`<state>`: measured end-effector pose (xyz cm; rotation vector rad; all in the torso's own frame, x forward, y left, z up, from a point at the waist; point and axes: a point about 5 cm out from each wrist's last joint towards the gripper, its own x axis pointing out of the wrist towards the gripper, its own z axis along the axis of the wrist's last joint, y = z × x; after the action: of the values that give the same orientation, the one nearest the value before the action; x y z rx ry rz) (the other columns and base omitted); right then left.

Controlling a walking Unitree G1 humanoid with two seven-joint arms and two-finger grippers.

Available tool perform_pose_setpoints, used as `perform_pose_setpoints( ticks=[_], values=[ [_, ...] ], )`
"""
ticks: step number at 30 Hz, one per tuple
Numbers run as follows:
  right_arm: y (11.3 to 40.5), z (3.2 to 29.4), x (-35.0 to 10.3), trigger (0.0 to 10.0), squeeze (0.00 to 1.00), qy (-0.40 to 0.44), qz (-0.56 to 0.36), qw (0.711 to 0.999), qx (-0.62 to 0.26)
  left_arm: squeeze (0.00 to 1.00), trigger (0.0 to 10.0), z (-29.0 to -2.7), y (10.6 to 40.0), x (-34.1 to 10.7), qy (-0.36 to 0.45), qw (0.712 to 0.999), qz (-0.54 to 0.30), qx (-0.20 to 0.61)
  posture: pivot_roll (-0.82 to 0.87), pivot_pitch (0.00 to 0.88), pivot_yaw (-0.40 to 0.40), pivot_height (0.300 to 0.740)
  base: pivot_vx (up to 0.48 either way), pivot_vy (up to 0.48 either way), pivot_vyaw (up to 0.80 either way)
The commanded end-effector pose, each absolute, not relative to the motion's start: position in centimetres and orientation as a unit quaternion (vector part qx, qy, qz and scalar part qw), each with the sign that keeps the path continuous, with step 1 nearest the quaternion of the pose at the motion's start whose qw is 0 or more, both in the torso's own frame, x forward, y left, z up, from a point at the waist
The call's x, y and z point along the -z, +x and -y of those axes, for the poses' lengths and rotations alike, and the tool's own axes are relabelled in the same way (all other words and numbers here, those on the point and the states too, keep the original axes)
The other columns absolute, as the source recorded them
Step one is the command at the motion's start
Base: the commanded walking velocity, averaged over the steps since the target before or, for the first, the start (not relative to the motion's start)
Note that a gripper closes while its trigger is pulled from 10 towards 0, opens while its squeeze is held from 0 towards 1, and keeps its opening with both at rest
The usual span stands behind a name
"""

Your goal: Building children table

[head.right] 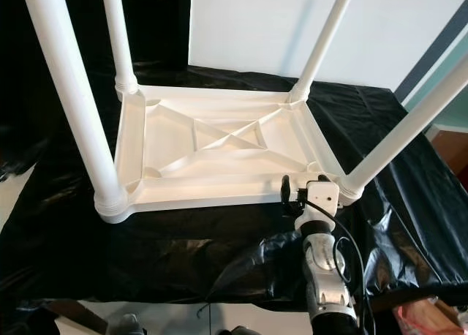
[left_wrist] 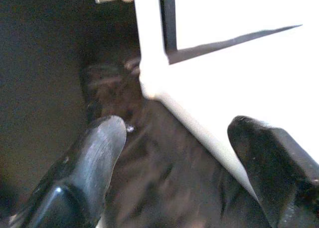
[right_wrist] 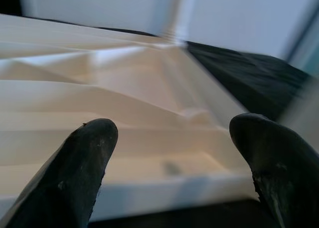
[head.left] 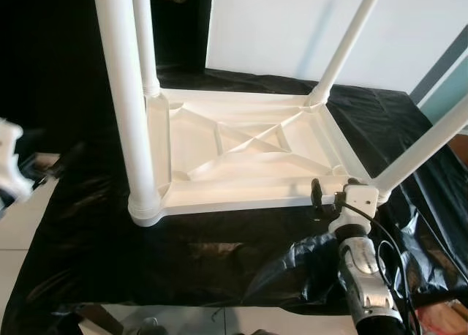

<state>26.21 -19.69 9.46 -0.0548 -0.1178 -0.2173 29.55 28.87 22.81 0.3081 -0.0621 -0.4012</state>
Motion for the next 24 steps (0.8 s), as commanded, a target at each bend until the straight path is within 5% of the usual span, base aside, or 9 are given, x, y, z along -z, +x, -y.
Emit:
perform_pose_setpoints(
  ticks=[1, 12, 24],
  values=[
    [25.7, 20.0, -9.2, 10.0, 0.00, -0.028, 0.044, 0.990, 0.133, 0.00, 10.0, -28.0, 30.2, -21.6, 0.156, 0.962, 0.014, 0.224, 0.10, 0.068, -0.098, 0.740, 0.000, 0.000, 0.00],
    [24.8, 20.5, -7.6, 10.0, 0.00, 0.024, -0.017, 0.980, 0.199, 0.00, 10.0, -22.6, 33.8, -22.2, 0.092, 0.938, 0.060, 0.330, 0.06, 0.063, -0.073, 0.740, 0.000, 0.000, 0.00],
    [26.6, 20.1, -7.5, 10.0, 0.00, 0.042, -0.040, 0.980, 0.189, 0.00, 10.0, -18.5, 32.0, -22.2, 0.074, 0.883, 0.073, 0.458, 0.05, 0.062, -0.072, 0.740, 0.000, 0.000, 0.00]
  ],
)
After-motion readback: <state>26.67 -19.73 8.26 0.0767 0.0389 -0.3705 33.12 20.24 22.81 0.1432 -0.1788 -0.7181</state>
